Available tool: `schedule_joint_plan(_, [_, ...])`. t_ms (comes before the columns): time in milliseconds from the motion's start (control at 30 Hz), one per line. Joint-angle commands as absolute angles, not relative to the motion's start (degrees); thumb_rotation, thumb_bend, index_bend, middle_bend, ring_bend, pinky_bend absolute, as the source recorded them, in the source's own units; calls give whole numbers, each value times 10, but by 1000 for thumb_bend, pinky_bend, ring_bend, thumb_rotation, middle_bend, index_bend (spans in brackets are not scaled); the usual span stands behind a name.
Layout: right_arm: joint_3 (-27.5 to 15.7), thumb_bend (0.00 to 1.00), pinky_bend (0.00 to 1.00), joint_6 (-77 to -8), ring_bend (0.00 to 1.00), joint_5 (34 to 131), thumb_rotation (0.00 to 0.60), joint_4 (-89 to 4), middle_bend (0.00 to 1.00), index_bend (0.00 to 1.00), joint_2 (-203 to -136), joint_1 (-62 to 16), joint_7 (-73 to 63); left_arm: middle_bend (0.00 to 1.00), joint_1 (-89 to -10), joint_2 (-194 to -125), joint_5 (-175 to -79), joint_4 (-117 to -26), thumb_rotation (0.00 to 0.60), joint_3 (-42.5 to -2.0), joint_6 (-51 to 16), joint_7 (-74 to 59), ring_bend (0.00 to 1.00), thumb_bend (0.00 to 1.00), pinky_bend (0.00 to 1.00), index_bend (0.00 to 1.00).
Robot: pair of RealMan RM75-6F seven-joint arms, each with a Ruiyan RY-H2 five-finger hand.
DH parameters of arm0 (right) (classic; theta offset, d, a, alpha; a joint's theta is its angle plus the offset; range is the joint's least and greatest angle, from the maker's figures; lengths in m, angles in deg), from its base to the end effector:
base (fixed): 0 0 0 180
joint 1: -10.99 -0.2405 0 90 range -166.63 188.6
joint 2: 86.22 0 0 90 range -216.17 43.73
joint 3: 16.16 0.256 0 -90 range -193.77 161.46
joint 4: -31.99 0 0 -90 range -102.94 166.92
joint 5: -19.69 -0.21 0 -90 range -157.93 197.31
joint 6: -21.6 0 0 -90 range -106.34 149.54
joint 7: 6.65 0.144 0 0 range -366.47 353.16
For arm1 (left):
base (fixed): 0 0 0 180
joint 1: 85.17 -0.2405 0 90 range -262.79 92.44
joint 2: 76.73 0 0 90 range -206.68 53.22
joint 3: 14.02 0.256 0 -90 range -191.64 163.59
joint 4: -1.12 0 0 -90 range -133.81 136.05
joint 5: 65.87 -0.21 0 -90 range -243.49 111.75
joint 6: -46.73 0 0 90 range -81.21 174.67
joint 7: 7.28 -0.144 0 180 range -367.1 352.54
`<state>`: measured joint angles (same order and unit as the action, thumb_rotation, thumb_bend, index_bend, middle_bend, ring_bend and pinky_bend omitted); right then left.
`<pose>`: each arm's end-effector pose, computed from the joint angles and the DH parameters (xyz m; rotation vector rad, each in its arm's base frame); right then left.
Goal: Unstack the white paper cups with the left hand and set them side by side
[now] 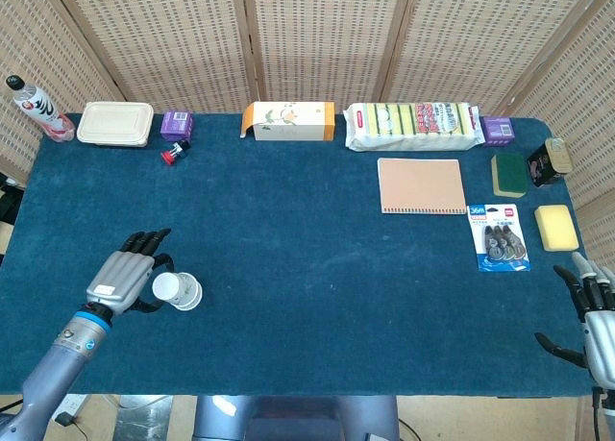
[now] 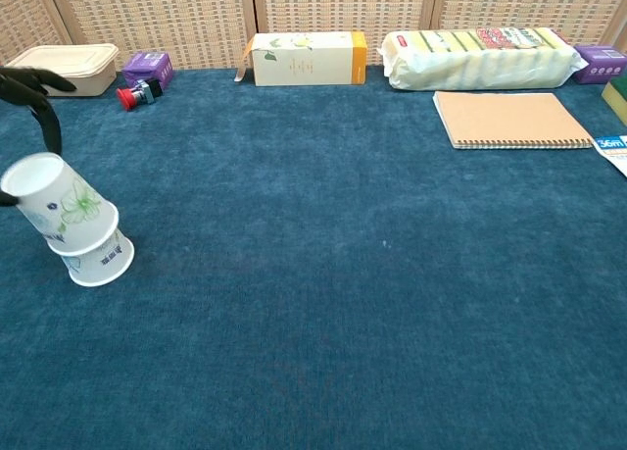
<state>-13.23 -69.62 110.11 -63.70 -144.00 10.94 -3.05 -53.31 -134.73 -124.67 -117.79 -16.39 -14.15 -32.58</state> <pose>-0.3039 -0.1546 0.1978 1.3464 -0.8488 0.9628 -0.1876 0.2566 0.1040 -1.7956 -1.0761 -0.6956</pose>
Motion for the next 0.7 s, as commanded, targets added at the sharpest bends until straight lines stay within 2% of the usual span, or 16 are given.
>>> schedule_joint_plan(33, [-132,160,0,-697,0,1101,600,-637,0,116,-1440,110,-30,0,-556,-1307,-1288,-1218,600,-158,-170,-302,0,201,0,418])
schedule_joint_plan(333, [-135,160,0,-695,0,1106,600,-639,0,116,-1441,109,-34,0,-596,-1234,-1364,-1232,600,-157,-199,-215,0,201,0,417])
schedule_joint_plan(500, [-136,160,0,-693,0,1105,600,-639,0,116,-1441,109,-36,0,-594,-1235,-1345,-1195,600,-160,-173,-182,0,201,0,418])
schedule_joint_plan(700, [-136,160,0,-690,0,1104,600,-640,0,116,-1442,108,-38,0,-587,-1272,-1298,-1107,600,-159,-120,-144,0,201,0,418])
